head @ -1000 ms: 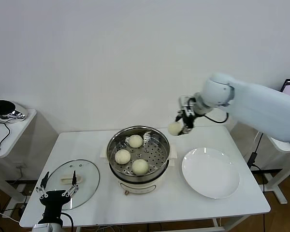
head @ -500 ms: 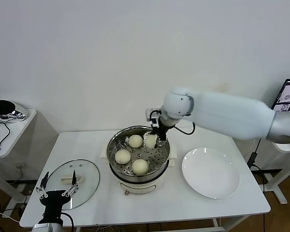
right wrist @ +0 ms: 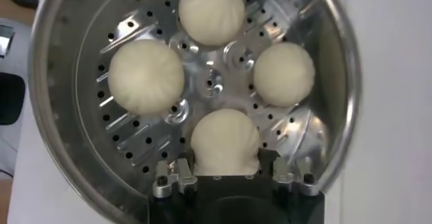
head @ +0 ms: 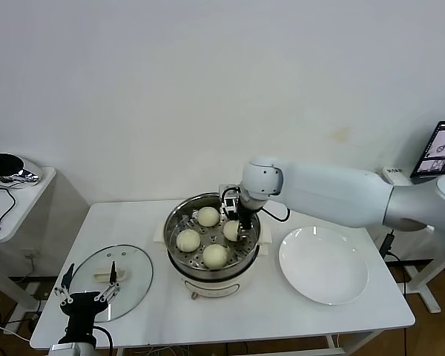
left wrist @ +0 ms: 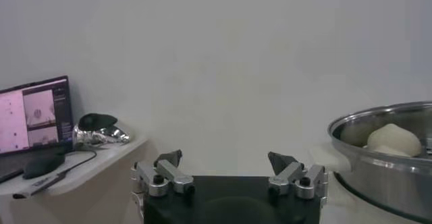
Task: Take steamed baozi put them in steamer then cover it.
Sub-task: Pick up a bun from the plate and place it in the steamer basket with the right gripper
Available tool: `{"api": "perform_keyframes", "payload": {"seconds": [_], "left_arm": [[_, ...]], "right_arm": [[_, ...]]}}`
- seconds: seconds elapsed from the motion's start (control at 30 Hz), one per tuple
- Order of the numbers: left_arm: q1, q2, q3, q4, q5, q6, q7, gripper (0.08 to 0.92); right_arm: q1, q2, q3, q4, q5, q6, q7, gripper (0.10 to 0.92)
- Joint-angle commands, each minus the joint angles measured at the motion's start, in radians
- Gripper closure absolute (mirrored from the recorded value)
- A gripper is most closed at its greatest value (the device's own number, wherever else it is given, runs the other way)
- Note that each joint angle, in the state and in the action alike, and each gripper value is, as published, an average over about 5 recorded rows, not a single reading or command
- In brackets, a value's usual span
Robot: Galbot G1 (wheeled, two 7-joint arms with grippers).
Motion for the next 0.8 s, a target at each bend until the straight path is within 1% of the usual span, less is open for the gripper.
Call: {"api": "perform_keyframes", "payload": {"seconds": [0.03,0.1,0.17,0.27,0.33,0.4,0.47,0.57,0.63,0.67,0.73,0.8], "left_arm": [[0.000,-0.001,0.000,0.000,0.001,0.000,0.000,0.177],[0.001,0.000,-0.001,0.000,0.000,0.000,0.000,0.177],[0.002,0.000,-0.003,0.000,0.000,0.000,0.000,0.177],[0.001,0.002,-0.005,0.001,-0.001,0.000,0.000,0.177],[0.000,0.002,-0.006,0.001,-0.002,0.000,0.000,0.177],[0.000,0.002,-0.006,-0.001,-0.002,0.000,0.000,0.177],[0.001,0.003,-0.007,-0.001,-0.003,0.000,0.001,0.177],[0.002,0.003,-0.013,0.002,-0.005,-0.002,0.001,0.177],[0.003,0.003,-0.017,0.007,-0.005,-0.005,0.001,0.177],[0.003,0.003,-0.018,0.011,-0.005,-0.007,0.001,0.177],[0.004,0.002,-0.019,0.020,-0.002,-0.009,0.000,0.177],[0.006,0.002,-0.019,0.028,0.002,-0.010,-0.002,0.177]], "right_arm": [[-0.023,0.008,0.008,-0.011,-0.012,-0.013,0.019,0.410],[-0.013,-0.007,0.018,0.002,-0.012,-0.013,0.018,0.368],[0.002,-0.032,0.041,0.026,-0.007,-0.011,0.016,0.308],[0.022,-0.090,0.098,0.079,0.007,-0.007,0.017,0.238],[0.026,-0.145,0.143,0.125,0.018,0.003,0.026,0.216],[0.014,-0.206,0.185,0.182,0.042,0.025,0.071,0.207],[-0.018,-0.267,0.225,0.244,0.083,0.051,0.159,0.204],[-0.158,-0.384,0.338,0.352,0.195,0.142,0.425,0.203],[-0.345,-0.464,0.475,0.416,0.236,0.250,0.621,0.202],[-0.432,-0.491,0.542,0.435,0.238,0.296,0.681,0.202],[-0.639,-0.524,0.689,0.453,0.191,0.420,0.788,0.203],[-0.834,-0.519,0.834,0.444,0.109,0.540,0.845,0.203]]}}
